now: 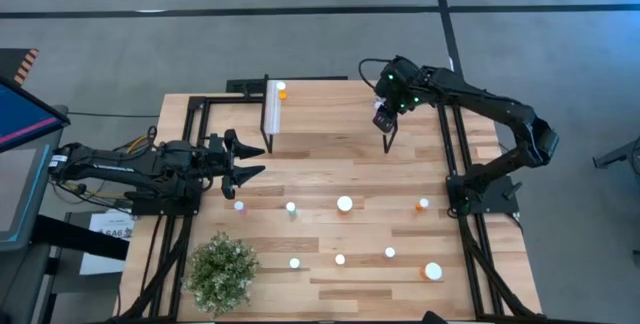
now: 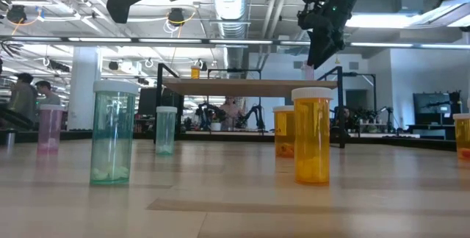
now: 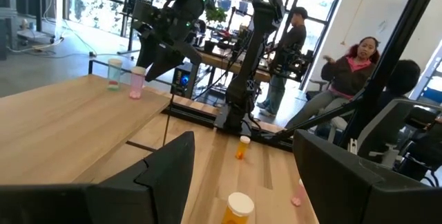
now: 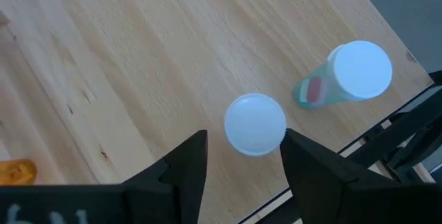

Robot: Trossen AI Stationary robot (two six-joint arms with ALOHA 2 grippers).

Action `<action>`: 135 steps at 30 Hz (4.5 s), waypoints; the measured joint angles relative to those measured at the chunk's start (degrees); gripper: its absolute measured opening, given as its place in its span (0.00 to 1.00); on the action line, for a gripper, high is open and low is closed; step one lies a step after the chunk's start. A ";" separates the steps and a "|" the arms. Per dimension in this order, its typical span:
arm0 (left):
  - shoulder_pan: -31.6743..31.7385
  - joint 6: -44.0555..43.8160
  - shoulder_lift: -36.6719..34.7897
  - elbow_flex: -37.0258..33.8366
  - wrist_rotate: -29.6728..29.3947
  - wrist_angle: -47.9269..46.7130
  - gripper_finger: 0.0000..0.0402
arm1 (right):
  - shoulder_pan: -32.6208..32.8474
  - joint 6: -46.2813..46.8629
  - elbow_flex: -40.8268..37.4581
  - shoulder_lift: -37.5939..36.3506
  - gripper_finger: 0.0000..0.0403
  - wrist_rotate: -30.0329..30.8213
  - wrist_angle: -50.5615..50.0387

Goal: Pick and place medicine bottles onto shelf by color
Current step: Put the pink pill bottle on the shelf

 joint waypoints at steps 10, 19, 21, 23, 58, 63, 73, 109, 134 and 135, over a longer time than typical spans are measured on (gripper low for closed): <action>-0.02 0.04 0.00 0.00 0.00 -0.02 0.58 | 0.00 0.02 0.02 0.00 0.55 0.02 0.05; -0.01 0.09 0.00 0.00 0.00 -0.02 0.58 | -0.02 0.04 0.04 0.00 0.59 0.04 -0.15; 0.00 0.07 0.00 0.00 0.00 -0.03 0.58 | -0.02 0.04 0.04 0.00 0.60 0.04 -0.60; 0.00 0.07 0.00 0.00 0.00 -0.04 0.58 | -0.02 0.04 0.10 0.00 0.60 0.04 -1.22; 0.00 -1.00 0.02 0.00 0.18 -0.59 0.58 | 28.15 15.88 1.47 -19.65 0.59 9.49 -8.79; -0.02 -1.53 0.44 0.00 0.20 -0.56 0.58 | 37.44 18.50 -3.88 -22.71 0.59 12.87 -4.38; 0.00 -1.51 0.39 0.00 0.61 -0.50 0.58 | 46.52 21.22 -6.05 -20.67 0.59 18.34 -2.14; -12.09 -14.21 0.65 12.39 -3.69 -55.79 0.58 | 58.71 25.18 -6.03 -18.25 0.59 27.54 -1.72; -17.70 -22.34 7.17 12.35 -5.88 -62.82 0.59 | 58.84 24.90 -6.03 -18.23 0.59 27.48 0.55; -17.70 -22.85 7.10 12.35 -5.87 -63.10 0.60 | 58.84 24.89 -6.03 -18.23 0.59 27.47 0.55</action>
